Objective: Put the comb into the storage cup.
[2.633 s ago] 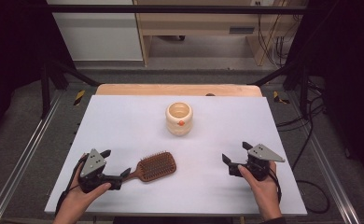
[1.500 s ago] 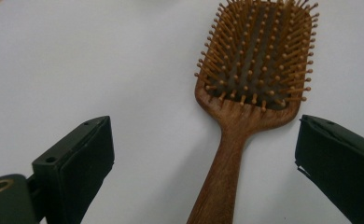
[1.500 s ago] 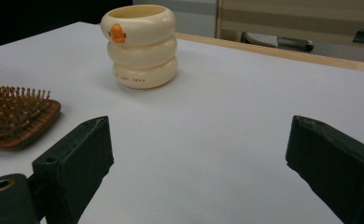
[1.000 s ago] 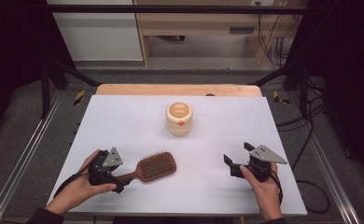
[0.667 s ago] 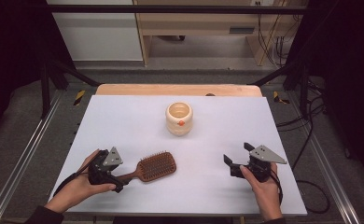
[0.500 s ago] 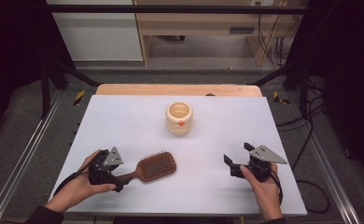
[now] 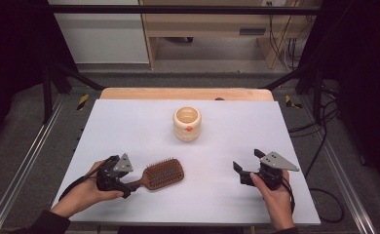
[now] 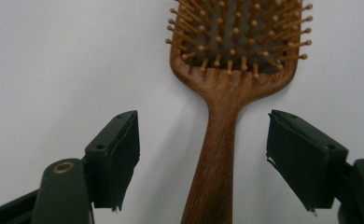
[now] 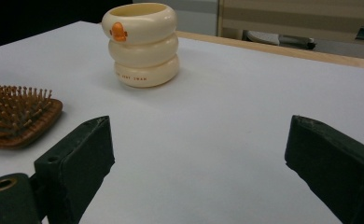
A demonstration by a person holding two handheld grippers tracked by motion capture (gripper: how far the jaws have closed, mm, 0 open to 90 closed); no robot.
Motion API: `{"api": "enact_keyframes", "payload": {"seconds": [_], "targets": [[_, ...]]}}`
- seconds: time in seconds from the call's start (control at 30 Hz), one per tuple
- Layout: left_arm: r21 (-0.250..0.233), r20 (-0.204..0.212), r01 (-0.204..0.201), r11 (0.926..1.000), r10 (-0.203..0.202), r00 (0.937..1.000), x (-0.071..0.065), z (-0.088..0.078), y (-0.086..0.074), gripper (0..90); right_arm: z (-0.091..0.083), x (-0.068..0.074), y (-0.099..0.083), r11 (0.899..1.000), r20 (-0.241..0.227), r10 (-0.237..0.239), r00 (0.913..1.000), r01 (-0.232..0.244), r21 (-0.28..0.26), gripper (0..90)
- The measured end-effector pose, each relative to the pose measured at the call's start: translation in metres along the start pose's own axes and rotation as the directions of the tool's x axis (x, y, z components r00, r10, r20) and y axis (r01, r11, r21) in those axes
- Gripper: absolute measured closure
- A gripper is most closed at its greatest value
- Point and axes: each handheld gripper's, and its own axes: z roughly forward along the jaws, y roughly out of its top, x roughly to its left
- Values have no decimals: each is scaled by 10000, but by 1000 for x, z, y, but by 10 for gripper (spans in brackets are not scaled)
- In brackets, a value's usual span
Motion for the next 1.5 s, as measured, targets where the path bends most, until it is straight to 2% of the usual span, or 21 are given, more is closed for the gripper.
{"api": "enact_keyframes", "payload": {"seconds": [0.33, 0.53, 0.7, 1.5], "targets": [[850, 532, -378, 9957, 333, 9980, 0, 10, 8, 367, 1, 0, 0, 10000, -26, -20, 10000, 21, 62, 84], [1146, 830, -482, 9922, 388, 9958, 1, 13, 11, 466, 1, 0, -1, 10000, -54, -12, 10000, 12, 75, 87], [1291, 998, -590, 9899, 462, 9939, 1, 16, 13, 525, 2, 0, -1, 10000, -91, -4, 10000, 5, 82, 88], [1766, 1332, -865, 9805, 633, 9891, 3, 27, 19, 666, 2, 0, -1, 9999, -139, 16, 9999, -14, 126, 89]]}}
